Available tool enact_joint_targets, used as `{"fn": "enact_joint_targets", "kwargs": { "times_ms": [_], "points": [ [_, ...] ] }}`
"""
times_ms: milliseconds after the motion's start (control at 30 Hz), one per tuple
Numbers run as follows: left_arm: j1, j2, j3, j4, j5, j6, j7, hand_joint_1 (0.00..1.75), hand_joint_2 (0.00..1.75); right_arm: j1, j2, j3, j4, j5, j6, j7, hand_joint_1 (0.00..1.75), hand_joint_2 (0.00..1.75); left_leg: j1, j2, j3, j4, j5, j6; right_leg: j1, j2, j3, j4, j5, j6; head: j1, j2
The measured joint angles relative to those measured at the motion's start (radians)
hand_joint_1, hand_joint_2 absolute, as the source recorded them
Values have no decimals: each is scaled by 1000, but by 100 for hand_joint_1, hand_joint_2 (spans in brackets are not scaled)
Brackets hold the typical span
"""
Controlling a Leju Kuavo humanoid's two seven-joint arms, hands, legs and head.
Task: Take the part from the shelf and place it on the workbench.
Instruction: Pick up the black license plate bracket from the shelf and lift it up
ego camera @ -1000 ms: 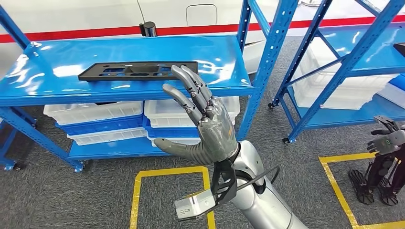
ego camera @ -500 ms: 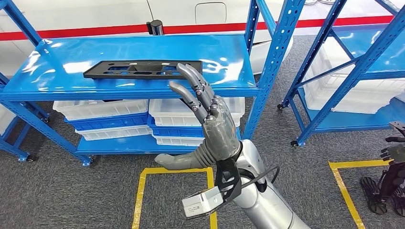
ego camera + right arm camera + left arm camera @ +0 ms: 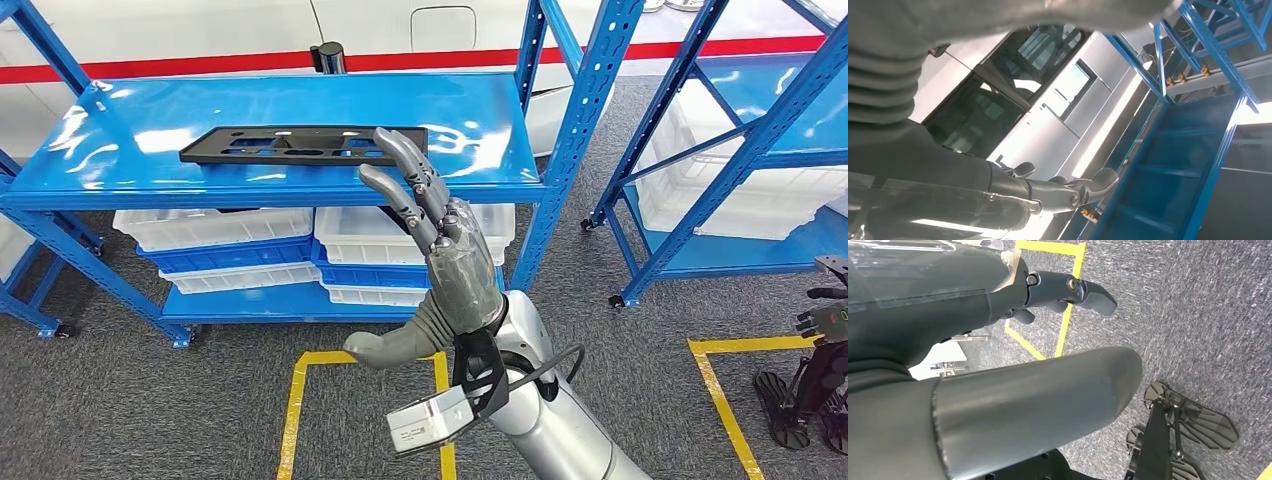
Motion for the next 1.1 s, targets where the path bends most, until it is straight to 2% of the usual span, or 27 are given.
{"fn": "enact_joint_targets", "kwargs": {
  "times_ms": [67,100,133,200,233,267,300,367,400,433,467,533,600,633,700,733,767,800,833,867,900,933,967,1033,1100],
  "points": [
    [0,1,0,0,0,0,0,0,0,-1,1,0,0,-4,0,-1,0,175,4,2,15,-25,11,13,2,-2,0,-1,-1,5,0,0],
    [0,0,0,0,0,0,0,0,0,-1,2,0,0,-5,0,-1,0,175,7,3,24,-40,17,16,4,-3,-8,18,-12,4,1,0],
    [0,0,0,0,0,1,0,0,0,-1,1,0,0,-6,0,-2,0,175,11,5,31,-52,23,18,4,-4,-28,59,-32,1,1,0],
    [0,-1,1,0,0,1,0,0,0,2,-2,1,3,-8,0,-2,0,175,11,6,32,-55,24,18,0,-5,-90,184,-83,-2,2,0],
    [0,-1,1,0,0,2,0,0,0,4,-4,1,5,-8,0,-2,0,175,12,6,31,-54,23,17,-2,-5,-116,234,-98,1,2,0],
    [1,-2,1,0,0,3,0,0,0,5,-6,2,8,-9,0,-2,0,175,14,6,31,-53,21,14,-6,-5,-126,251,-97,9,2,0],
    [1,-2,1,0,0,4,0,0,0,6,-7,3,10,-9,0,-2,0,175,16,4,31,-51,19,10,-11,-6,-116,228,-81,20,2,0],
    [2,-4,1,0,0,5,0,0,0,4,-8,4,13,-9,2,-2,0,175,24,1,31,-38,9,-5,-20,-4,-53,102,-30,46,2,0],
    [1,-2,1,0,0,6,0,0,0,3,-7,5,15,-10,2,-2,0,175,25,-2,28,-27,2,-15,-22,-1,-25,48,-13,49,2,0],
    [1,-1,1,0,0,6,0,0,0,3,-7,6,16,-10,2,-3,0,175,25,-3,24,-18,-4,-23,-22,2,-9,17,-5,44,1,0],
    [1,0,1,0,0,7,0,0,0,2,-6,7,17,-10,3,-3,0,175,24,-5,21,-12,-8,-29,-20,5,-5,11,-7,34,0,0],
    [1,0,1,0,0,8,0,0,0,0,-5,7,17,-11,3,-4,0,175,27,-6,18,-9,-11,-34,-17,6,-6,17,-9,13,-2,0],
    [1,0,1,0,0,8,0,0,0,-1,-2,7,18,-11,3,-4,0,175,31,4,3,20,-28,-38,-17,5,-3,17,-11,-1,-3,0],
    [1,0,1,0,0,8,0,0,0,-1,-1,7,18,-11,3,-4,0,175,32,10,-18,62,-47,-40,-17,4,1,16,-13,-7,-3,0],
    [1,-1,1,0,0,8,0,0,0,-2,-1,7,20,-11,4,-4,0,175,32,20,-92,196,-95,-41,-11,2,5,16,-18,-16,-4,0],
    [2,-1,1,0,0,8,0,0,0,-2,-1,7,22,-10,4,-4,0,175,32,20,-129,254,-108,-40,-7,1,7,16,-21,-19,-4,0],
    [3,-1,1,0,0,8,0,0,0,-2,-1,8,23,-11,4,-4,0,175,31,21,-154,285,-106,-37,-4,0,10,16,-24,-23,-4,0],
    [4,-2,1,0,0,8,0,0,0,-2,0,8,25,-11,5,-3,0,175,31,21,-160,276,-85,-33,-1,0,14,16,-27,-26,-4,0],
    [4,-2,1,0,-1,8,0,0,0,-3,0,8,25,-11,5,-2,0,175,29,22,-145,230,-49,-26,1,0,20,16,-30,-29,-4,0],
    [3,-2,1,0,-3,8,0,0,0,-5,2,8,25,-11,5,-1,0,175,26,24,-117,162,-9,-17,2,0,26,16,-35,-30,-4,0],
    [1,-1,1,0,-4,7,0,0,0,-6,3,8,25,-11,4,-1,0,175,20,29,-90,101,18,-9,5,0,30,15,-39,-29,-3,0],
    [-1,-1,0,0,-6,7,0,0,0,-7,4,8,25,-11,4,0,0,175,14,34,-66,54,30,-3,6,0,32,14,-43,-26,-4,0],
    [-3,0,0,0,-8,7,0,0,0,-8,5,8,26,-11,3,1,0,175,8,38,-53,30,29,0,7,0,32,13,-45,-22,-4,0],
    [-6,0,0,0,-11,6,0,0,0,-8,5,7,26,-11,0,2,0,175,0,37,-44,16,20,3,6,-4,33,7,-48,-12,-5,0],
    [-6,0,1,0,-12,4,0,0,0,-8,6,7,25,-11,-3,3,0,175,3,35,-27,-1,21,8,6,-8,31,21,-59,-3,-5,0]
  ]
}}
